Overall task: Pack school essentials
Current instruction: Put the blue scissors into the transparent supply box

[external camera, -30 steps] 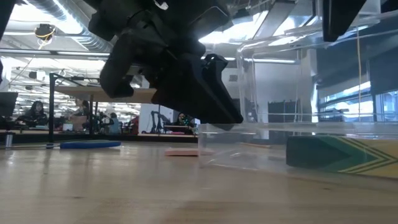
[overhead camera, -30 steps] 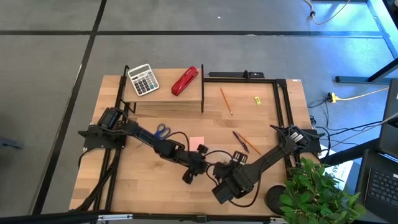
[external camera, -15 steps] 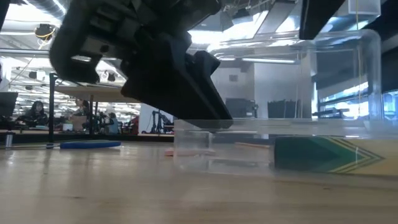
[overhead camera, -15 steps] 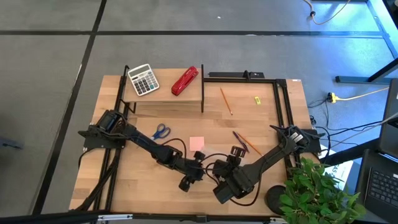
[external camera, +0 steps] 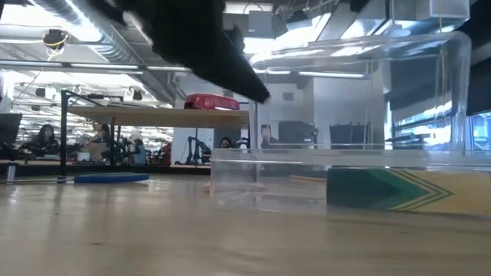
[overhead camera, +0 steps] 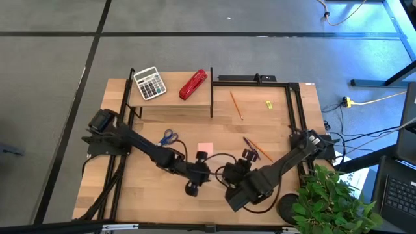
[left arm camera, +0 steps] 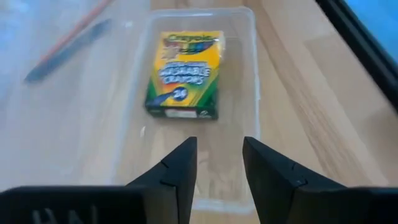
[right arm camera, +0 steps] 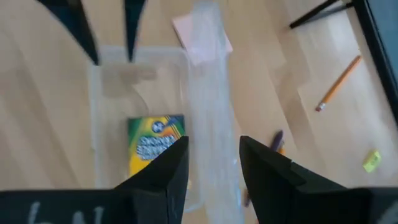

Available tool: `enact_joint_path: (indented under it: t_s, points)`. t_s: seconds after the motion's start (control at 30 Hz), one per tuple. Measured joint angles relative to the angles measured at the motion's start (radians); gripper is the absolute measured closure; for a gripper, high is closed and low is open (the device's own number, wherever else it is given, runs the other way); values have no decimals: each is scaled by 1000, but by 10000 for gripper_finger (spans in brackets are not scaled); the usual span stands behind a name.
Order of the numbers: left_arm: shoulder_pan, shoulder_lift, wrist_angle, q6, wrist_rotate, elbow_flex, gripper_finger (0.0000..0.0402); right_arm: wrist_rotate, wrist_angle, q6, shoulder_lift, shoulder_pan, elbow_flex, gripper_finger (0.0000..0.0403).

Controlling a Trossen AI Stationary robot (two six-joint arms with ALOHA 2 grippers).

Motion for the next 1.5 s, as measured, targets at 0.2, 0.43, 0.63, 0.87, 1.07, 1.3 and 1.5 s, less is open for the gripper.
enact_joint_path:
  t_s: [0.2,0.43,0.63,0.87,1.07,1.3,1.5]
  points:
    - [2,-140,-228,-246,-29,0,278,13,3,-57,-9,0,124,258]
    - [41,-311,-645,-568,-66,0,278,130,14,-165,-9,0,281,258]
    - [147,-355,-919,-748,-66,0,278,52,77,-266,-41,-4,270,258]
    - [355,-323,-957,-756,95,0,278,-58,143,-389,-50,-31,272,258]
    - [464,-252,-959,-745,157,0,278,-145,159,-453,-50,-50,272,258]
    - [474,-157,-940,-674,193,0,278,-214,159,-479,-50,-69,272,258]
    - [474,-110,-901,-673,184,0,278,-218,164,-476,-50,-76,272,258]
